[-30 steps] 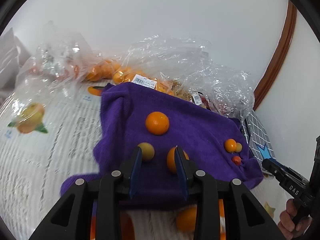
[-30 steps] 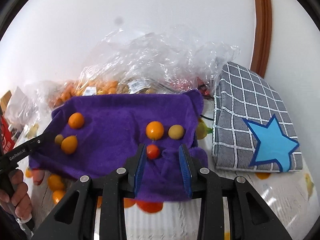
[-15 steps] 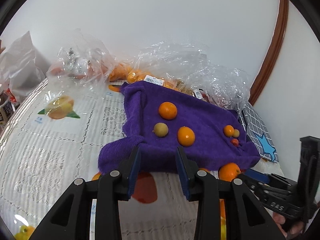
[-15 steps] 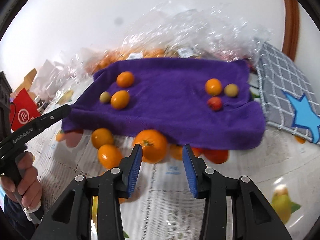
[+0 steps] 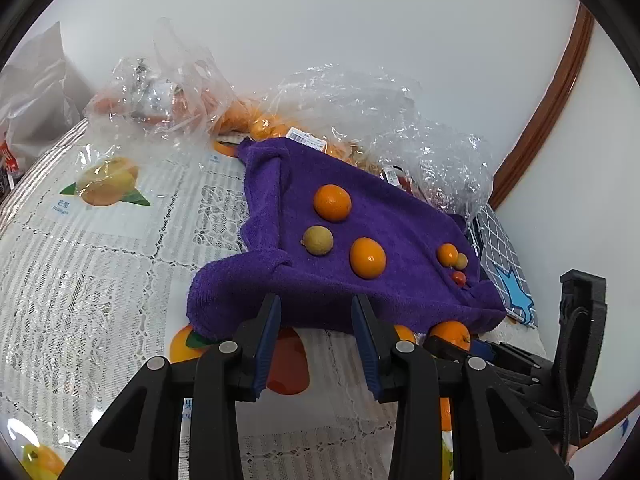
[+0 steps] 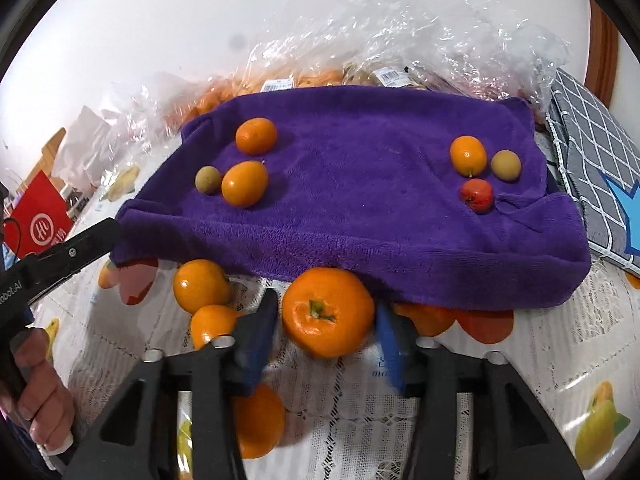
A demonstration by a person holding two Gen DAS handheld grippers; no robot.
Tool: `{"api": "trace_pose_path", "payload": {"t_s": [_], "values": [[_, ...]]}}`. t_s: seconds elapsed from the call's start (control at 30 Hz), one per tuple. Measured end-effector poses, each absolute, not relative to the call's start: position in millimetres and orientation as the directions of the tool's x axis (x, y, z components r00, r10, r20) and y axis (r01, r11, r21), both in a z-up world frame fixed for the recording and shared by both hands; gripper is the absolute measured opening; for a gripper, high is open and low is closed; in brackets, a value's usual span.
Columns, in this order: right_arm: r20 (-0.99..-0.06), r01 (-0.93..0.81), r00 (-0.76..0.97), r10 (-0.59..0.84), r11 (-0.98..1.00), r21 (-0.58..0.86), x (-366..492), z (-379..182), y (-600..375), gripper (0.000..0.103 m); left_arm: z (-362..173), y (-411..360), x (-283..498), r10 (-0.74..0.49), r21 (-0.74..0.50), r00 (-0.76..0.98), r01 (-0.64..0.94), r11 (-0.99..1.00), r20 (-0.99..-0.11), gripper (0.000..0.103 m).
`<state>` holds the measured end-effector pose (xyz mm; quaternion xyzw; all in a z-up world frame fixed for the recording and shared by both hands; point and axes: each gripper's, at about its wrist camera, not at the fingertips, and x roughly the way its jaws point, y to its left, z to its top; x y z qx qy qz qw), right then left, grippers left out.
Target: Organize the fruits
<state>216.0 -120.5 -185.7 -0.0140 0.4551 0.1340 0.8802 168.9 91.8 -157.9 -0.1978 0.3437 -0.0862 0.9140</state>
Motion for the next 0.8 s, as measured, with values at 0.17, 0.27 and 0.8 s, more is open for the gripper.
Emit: {"api": "trace_pose_path", "payload": {"t_s": [0.17, 0.27, 0.8], "values": [[-0.787, -0.233, 0.584, 0.197, 0.970, 0.070, 205, -178, -138, 0.042, -161, 88, 171, -0.352, -0.449, 0.723, 0.065, 0.891, -0.594, 0.035], [-0.771, -0.205, 0.622, 0.141, 0.979, 0.013, 192, -172, -160, 0.042, -165, 85, 174, -0.406, -0.482, 0.692, 0.094, 0.871, -0.597, 0.035], [-0.744, -0.169, 0.654, 0.135, 0.985, 0.031, 157, -173, -214, 0.042, -173, 35, 187, -0.457, -0.499, 0.598, 0.108, 0.860, -0.658, 0.042]]}}
